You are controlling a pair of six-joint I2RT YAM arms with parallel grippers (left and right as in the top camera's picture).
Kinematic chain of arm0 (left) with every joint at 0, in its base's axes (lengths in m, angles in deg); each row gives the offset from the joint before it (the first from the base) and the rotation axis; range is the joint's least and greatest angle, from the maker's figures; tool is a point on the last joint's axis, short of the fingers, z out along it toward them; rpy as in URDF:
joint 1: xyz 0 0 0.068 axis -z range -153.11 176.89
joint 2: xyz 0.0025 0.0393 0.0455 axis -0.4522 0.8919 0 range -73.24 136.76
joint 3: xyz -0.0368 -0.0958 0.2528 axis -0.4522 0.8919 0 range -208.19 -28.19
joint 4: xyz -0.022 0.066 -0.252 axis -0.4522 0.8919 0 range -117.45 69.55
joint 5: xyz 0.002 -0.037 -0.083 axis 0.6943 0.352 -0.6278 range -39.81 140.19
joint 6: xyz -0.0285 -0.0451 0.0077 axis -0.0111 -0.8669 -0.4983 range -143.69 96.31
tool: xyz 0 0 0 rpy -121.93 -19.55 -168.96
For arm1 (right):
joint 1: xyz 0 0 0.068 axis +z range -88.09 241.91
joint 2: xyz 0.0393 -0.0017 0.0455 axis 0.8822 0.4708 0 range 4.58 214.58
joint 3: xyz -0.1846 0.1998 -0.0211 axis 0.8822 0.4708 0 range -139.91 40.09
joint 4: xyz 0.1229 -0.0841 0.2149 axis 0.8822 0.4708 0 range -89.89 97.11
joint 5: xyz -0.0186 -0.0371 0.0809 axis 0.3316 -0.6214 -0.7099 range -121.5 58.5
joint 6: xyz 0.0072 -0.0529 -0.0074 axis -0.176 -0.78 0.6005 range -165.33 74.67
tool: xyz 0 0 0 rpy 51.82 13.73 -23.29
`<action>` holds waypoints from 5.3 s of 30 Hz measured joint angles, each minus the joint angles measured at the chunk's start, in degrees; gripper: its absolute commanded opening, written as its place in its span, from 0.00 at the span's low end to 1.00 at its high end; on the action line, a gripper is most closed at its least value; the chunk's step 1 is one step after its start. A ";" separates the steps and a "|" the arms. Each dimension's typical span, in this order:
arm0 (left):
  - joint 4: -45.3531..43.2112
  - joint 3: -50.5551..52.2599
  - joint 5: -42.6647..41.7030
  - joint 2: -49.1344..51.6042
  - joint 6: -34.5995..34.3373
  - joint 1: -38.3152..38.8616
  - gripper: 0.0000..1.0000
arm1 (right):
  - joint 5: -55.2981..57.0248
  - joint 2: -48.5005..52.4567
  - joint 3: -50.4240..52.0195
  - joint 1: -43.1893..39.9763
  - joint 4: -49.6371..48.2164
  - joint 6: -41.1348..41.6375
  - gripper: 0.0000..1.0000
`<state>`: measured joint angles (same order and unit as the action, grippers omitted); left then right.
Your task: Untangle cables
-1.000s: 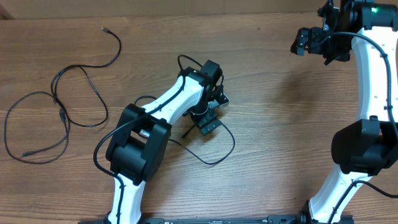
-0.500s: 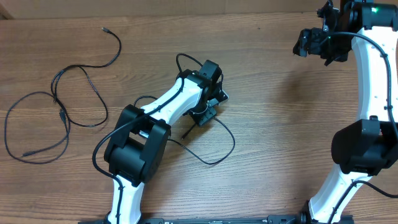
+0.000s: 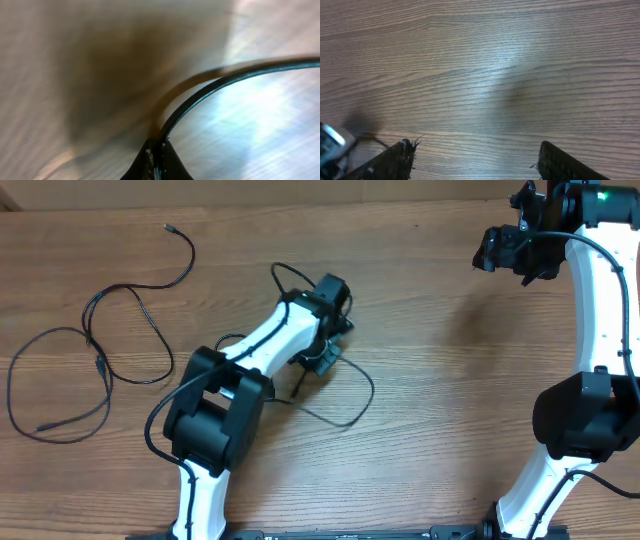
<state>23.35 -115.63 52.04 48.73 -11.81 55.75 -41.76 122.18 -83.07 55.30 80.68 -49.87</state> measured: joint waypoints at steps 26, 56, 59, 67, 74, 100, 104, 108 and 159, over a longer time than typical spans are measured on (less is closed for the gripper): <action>11.72 -4.61 -0.96 -2.67 -56.83 -31.15 0.04 | -0.04 0.00 0.00 0.00 -0.24 0.04 0.78; 24.61 -21.33 -3.98 -2.75 -55.93 -39.50 1.00 | -0.92 0.00 0.00 0.00 0.02 -0.22 1.00; 28.39 -28.24 -3.74 -2.75 -48.22 -39.30 1.00 | -1.16 0.02 0.00 0.00 0.04 -0.02 1.00; 36.50 -37.66 -2.36 -3.17 -30.05 -33.68 1.00 | -3.30 0.02 0.00 0.02 0.94 -0.02 1.00; 39.89 -37.92 -1.51 -7.21 -24.70 -25.35 1.00 | -5.42 0.02 0.00 0.00 2.34 0.00 1.00; 42.21 -38.53 -1.14 -11.72 -25.40 -14.32 1.00 | -6.05 0.02 0.00 0.00 2.56 0.00 1.00; 42.18 -38.53 -1.14 -11.72 -25.40 -14.32 1.00 | -6.03 0.02 0.00 0.00 2.54 0.02 1.00; 42.21 -38.53 -1.14 -11.72 -25.42 -14.32 0.99 | -6.03 0.02 0.00 0.00 2.56 0.02 1.00; 7.58 -18.47 0.83 -30.29 -24.94 -14.32 1.00 | -6.05 0.02 0.00 0.00 2.51 0.02 1.00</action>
<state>30.94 -134.10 52.87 18.44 -36.75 41.43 -47.82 122.21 -83.07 55.30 83.19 -49.85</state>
